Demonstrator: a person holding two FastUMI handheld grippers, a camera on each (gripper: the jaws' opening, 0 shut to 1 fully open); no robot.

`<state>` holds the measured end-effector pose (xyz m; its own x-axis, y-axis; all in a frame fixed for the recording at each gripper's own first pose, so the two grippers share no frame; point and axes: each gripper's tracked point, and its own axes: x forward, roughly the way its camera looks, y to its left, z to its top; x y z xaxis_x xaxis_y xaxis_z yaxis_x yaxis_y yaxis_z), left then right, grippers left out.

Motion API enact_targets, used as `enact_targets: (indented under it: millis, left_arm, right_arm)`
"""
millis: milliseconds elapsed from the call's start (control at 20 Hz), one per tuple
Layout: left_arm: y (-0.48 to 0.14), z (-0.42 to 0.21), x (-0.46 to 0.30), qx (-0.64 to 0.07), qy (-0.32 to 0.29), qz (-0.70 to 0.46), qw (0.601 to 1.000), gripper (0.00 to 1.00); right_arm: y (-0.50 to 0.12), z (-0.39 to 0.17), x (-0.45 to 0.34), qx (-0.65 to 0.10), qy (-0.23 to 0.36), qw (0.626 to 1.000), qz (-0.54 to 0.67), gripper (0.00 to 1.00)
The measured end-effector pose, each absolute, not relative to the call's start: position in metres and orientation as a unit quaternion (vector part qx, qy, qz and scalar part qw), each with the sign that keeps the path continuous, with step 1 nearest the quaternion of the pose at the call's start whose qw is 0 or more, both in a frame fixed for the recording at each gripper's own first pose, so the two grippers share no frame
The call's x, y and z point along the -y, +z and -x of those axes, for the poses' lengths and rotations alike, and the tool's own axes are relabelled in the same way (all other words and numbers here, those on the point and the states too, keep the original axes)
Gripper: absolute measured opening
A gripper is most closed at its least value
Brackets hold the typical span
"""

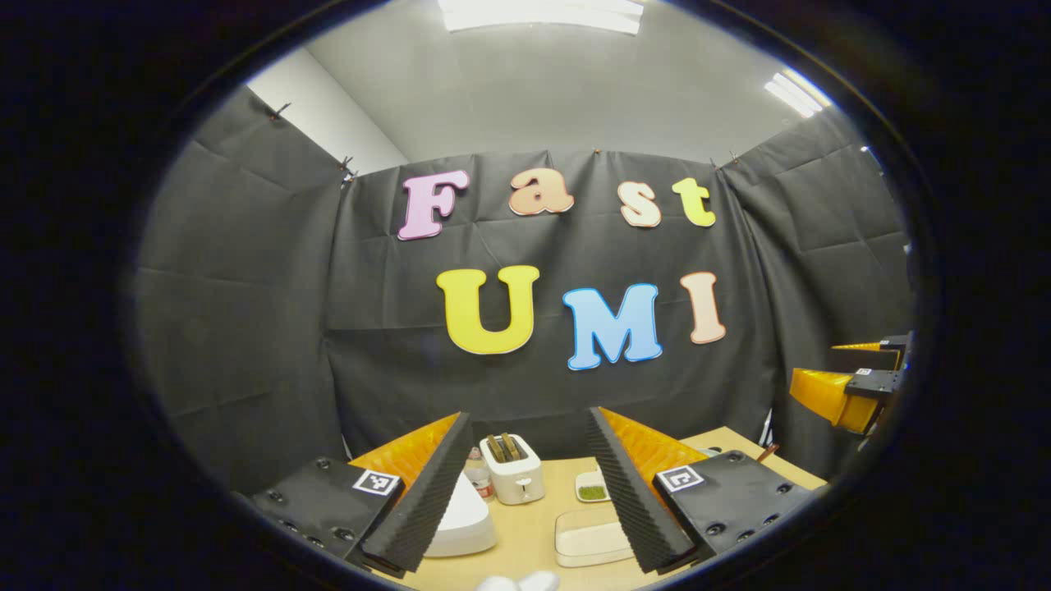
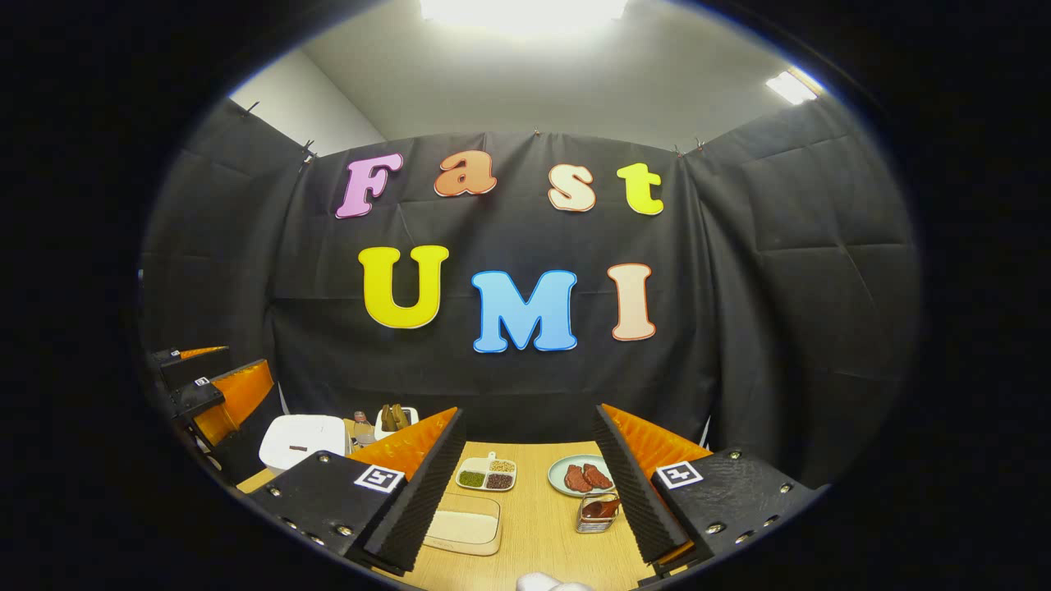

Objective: Close the left gripper, press the button to open the rice cooker; take a wooden spoon from the chopstick holder with the right hand, scoop a spoonful of rice and pour it into the rice cooker, then put the wooden spoon back into the chopstick holder.

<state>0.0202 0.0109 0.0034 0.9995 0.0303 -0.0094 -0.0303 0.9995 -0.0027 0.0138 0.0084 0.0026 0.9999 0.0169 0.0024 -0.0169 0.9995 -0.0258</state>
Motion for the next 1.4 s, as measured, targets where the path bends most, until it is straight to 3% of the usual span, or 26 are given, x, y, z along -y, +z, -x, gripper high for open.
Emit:
enact_targets:
  millis: [100, 250, 400, 750, 1050, 1400]
  left_arm:
    - [-0.002, -0.023, -0.01, -0.012, 0.012, 0.0, 1.0, 0.97]
    - [-0.007, -0.029, -0.03, -0.028, 0.046, 0.006, 0.999, 0.54]
    - [-0.019, -0.031, -0.028, -0.05, 0.038, 0.029, 0.998, 0.1]
    - [-0.041, -0.078, -0.089, -0.073, 0.085, 0.036, 0.993, 0.09]
    - [-0.154, -0.145, -0.165, -0.178, 0.154, 0.081, 0.968, 0.09]
    - [-0.292, -0.173, -0.205, -0.286, 0.192, 0.103, 0.933, 0.09]
  right_arm:
    - [0.002, -0.018, -0.007, 0.0, 0.007, 1.0, 0.007, 0.96]
    - [0.001, -0.021, -0.005, -0.001, 0.004, 1.0, 0.004, 0.96]
    - [-0.002, -0.023, -0.005, -0.004, 0.002, 1.0, 0.008, 0.96]
    - [-0.021, -0.036, -0.016, -0.036, 0.005, 0.999, 0.022, 0.96]
    - [-0.047, -0.051, -0.031, -0.083, 0.01, 0.995, 0.045, 0.96]
    - [-0.068, -0.061, -0.033, -0.13, 0.0, 0.99, 0.056, 0.96]
